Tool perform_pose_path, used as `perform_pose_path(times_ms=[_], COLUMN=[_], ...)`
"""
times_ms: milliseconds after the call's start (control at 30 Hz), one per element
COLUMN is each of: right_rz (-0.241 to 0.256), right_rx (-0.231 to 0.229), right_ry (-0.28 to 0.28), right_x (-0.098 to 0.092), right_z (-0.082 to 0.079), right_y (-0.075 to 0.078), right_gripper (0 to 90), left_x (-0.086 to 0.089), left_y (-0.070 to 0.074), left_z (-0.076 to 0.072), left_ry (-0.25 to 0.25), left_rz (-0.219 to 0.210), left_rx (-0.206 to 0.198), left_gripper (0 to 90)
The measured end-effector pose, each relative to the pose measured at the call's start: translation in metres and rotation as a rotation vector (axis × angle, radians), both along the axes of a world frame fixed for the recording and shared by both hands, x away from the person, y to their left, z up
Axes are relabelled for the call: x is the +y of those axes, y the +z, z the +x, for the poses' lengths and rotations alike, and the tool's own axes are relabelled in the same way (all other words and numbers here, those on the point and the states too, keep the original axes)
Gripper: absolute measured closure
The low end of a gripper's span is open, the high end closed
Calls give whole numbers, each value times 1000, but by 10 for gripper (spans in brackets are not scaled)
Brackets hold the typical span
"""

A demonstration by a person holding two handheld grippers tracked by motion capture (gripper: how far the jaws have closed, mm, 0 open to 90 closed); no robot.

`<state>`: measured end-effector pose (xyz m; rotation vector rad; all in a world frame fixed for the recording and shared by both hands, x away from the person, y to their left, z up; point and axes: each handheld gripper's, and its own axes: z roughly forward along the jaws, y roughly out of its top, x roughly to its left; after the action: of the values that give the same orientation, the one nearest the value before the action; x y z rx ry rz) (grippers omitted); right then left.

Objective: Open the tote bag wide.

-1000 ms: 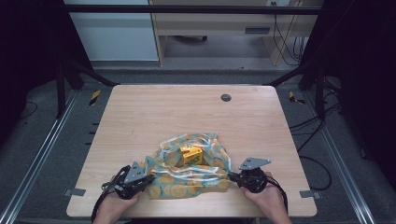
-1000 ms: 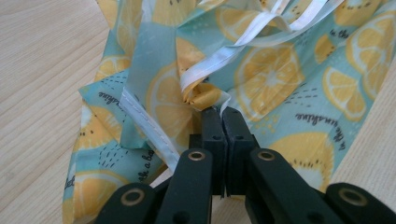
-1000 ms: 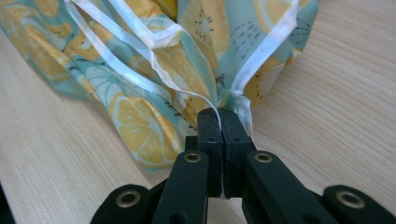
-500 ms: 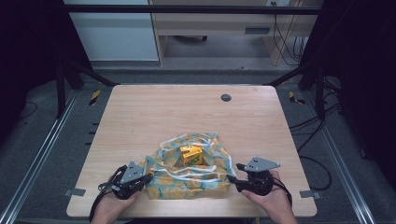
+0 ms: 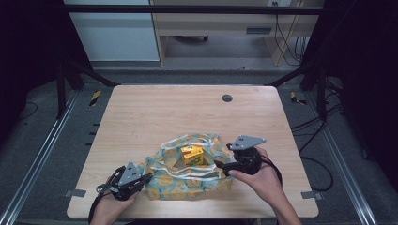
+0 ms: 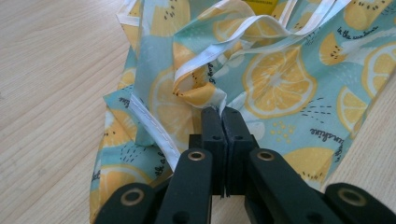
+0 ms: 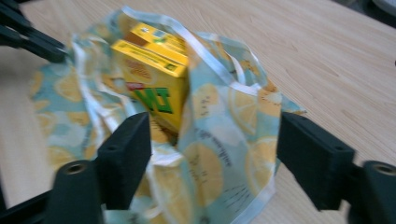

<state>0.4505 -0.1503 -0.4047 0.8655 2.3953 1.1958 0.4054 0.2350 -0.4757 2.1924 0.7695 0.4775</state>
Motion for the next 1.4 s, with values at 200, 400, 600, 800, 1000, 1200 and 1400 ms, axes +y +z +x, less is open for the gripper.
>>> perform_pose_path(times_ms=[200,400,600,800,1000,1200,1400], right_rz=[-48,-61,-64,-45,-59,-120,-139], right_rx=[51,82,101,99,98,120,131], right_ry=[-7,-8,-4,14,29,35,44], right_x=[13,19,19,19,19,27,26], right_z=[24,31,36,36,35,45,48], right_y=[-14,-19,-22,-18,-16,-22,-25], right_gripper=[342,422,519,391,291,482,730], left_x=[3,4,2,-10,-23,-34,-33], left_y=[3,12,24,37,39,31,21], left_z=[-3,-9,-10,1,15,22,19], left_ry=[1,43,61,51,36,16,4], left_rz=[-11,-42,-76,-87,-47,-21,-11], left_rx=[-13,-43,-81,-93,-71,-49,-42], left_gripper=[882,711,557,384,325,349,599])
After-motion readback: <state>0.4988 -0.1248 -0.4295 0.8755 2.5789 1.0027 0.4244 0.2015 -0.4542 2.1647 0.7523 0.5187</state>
